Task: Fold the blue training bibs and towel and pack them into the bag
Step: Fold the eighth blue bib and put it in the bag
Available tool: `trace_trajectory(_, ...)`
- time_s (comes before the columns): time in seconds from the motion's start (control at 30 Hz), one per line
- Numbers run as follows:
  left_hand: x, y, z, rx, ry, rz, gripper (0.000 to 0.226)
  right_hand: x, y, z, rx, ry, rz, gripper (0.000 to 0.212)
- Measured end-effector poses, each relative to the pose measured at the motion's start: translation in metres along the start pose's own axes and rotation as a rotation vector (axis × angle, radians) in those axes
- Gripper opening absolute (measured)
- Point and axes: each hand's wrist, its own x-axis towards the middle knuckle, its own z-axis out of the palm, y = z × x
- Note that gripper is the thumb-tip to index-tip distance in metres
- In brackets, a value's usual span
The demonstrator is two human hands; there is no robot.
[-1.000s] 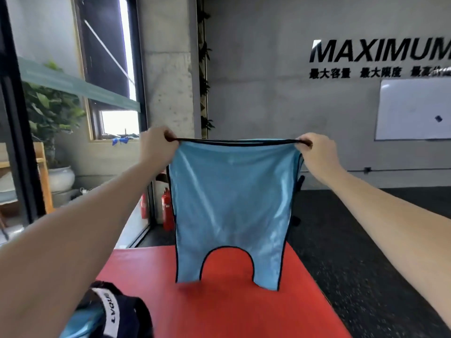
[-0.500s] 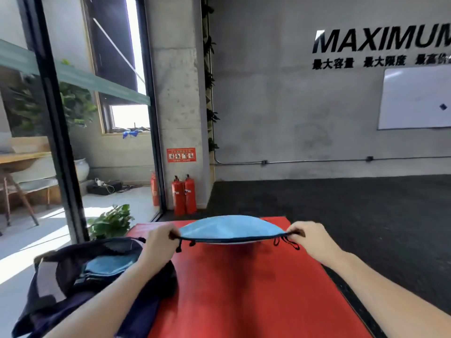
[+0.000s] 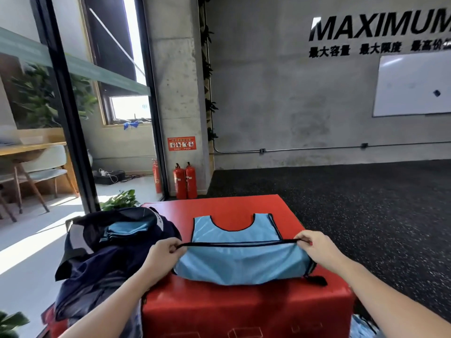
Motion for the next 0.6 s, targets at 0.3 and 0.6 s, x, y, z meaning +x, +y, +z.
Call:
trace_trajectory(0.3,0.025,0.012,0.002,-0.236,0.015,-0.026,0.007,0.034,0.002,-0.019,0.031,-0.053,0.041,0.019)
trace_trajectory(0.6,0.086,-0.011,0.075,-0.108,0.09,-0.132,0.014,0.108,0.046,0.044,0.069,-0.021,0.114,0.023)
